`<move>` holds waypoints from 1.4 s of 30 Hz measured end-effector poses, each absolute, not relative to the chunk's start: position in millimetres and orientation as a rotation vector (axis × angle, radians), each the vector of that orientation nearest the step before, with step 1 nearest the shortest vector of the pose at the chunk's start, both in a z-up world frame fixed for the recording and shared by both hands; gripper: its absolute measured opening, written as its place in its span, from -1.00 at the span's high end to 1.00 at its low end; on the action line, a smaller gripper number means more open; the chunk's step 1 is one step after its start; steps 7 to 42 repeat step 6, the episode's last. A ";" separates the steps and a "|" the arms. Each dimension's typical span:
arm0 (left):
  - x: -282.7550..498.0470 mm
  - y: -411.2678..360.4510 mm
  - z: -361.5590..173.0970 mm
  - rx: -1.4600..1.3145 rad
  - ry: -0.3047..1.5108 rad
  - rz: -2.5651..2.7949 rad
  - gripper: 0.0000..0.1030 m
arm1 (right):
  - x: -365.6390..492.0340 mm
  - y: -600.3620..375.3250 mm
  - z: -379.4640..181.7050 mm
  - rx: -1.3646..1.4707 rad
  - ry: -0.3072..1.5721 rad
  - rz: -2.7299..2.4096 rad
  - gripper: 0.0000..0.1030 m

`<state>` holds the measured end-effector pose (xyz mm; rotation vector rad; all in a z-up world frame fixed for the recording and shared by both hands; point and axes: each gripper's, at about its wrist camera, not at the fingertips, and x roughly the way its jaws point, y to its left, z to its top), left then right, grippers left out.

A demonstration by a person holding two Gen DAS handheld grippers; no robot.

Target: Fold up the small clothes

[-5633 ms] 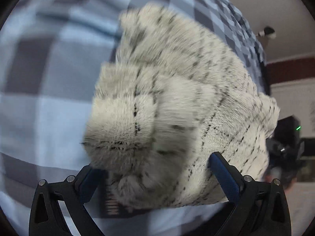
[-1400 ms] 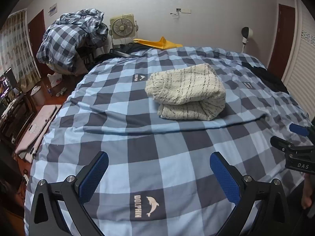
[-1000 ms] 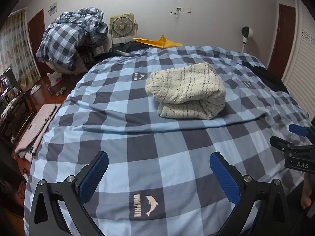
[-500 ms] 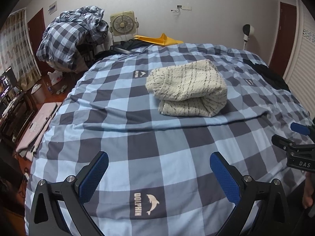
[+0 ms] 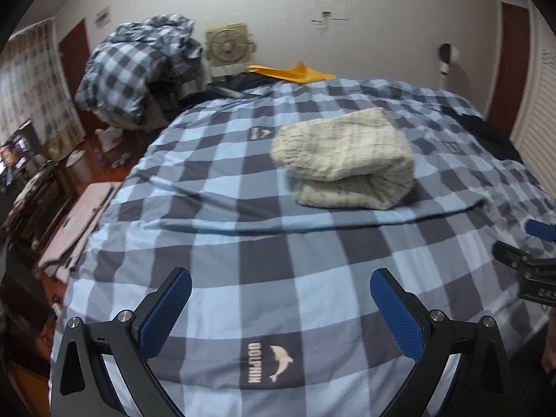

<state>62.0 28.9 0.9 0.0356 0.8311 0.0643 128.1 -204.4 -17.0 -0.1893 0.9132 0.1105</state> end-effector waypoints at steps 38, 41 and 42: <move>63.2 45.8 -0.8 -0.073 0.845 0.075 -1.00 | 127.5 -203.6 -17.4 -0.188 0.914 0.110 -0.75; 63.2 45.8 -0.8 -0.073 0.845 0.075 -1.00 | 127.5 -203.6 -17.4 -0.188 0.914 0.110 -0.75; 63.2 45.8 -0.8 -0.073 0.845 0.075 -1.00 | 127.5 -203.6 -17.4 -0.188 0.914 0.110 -0.75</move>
